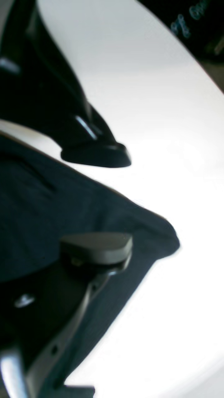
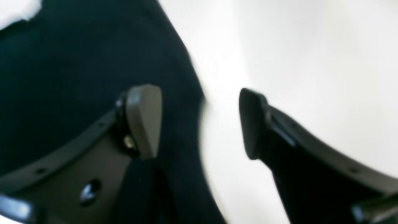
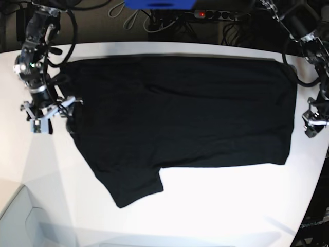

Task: Layout the t-shirt on the table in an organized manner, then fold the t-shirt properly
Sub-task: 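Release the edge and move both grippers to the shirt's side edges, then grasp the shirt's side edges near the hem with both grippers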

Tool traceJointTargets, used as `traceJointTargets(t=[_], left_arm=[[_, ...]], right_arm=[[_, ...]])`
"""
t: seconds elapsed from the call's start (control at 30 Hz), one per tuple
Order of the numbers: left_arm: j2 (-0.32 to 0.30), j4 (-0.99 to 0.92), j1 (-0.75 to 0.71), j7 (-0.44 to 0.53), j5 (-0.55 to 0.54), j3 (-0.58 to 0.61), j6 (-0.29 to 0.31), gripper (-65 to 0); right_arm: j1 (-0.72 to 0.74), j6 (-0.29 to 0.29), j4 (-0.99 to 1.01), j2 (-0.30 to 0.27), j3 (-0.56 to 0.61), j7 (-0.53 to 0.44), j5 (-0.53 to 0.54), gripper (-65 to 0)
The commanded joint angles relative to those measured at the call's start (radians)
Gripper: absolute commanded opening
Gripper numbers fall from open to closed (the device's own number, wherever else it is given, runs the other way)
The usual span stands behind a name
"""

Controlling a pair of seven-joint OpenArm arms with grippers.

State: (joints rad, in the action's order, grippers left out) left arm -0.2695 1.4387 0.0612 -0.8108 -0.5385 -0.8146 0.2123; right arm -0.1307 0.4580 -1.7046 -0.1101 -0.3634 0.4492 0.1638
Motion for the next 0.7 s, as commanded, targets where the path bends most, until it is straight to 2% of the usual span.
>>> traceJointTargets(t=[0.0, 0.17, 0.27, 0.33, 0.43, 0.53, 0.67], left_arm=[[-0.029, -0.017, 0.047, 0.012, -0.005, -0.001, 0.000, -32.3], [-0.084, -0.194, 0.188, 0.028, -0.005, 0.061, 0.000, -32.3], [-0.116, -0.278, 0.240, 0.113, -0.005, 0.140, -0.001, -32.3], [-0.139, -0.324, 0.262, 0.178, -0.005, 0.212, -0.007, -32.3], [-0.167, -0.392, 0.289, 0.256, -0.005, 0.312, -0.011, -32.3], [-0.178, -0.445, 0.309, 0.305, -0.005, 0.357, -0.012, -32.3], [-0.182, -0.494, 0.314, 0.351, -0.005, 0.363, -0.012, -32.3]], right_arm=[[0.059, -0.006, 0.021, -0.018, 0.028, -0.019, 0.006, -21.3], [0.289, -0.009, 0.274, -0.050, 0.112, -0.019, 0.004, -19.8], [0.428, -0.009, 0.466, -0.056, 0.117, -0.030, 0.004, -19.8], [0.515, -0.009, 0.601, -0.084, 0.116, -0.033, 0.004, -19.8], [0.602, -0.009, 0.785, -0.096, 0.116, -0.109, 0.004, -19.8], [0.638, -0.009, 0.908, -0.116, 0.129, -0.195, 0.004, -19.8], [0.645, -0.009, 0.961, -0.124, 0.257, -0.272, 0.004, -19.8]])
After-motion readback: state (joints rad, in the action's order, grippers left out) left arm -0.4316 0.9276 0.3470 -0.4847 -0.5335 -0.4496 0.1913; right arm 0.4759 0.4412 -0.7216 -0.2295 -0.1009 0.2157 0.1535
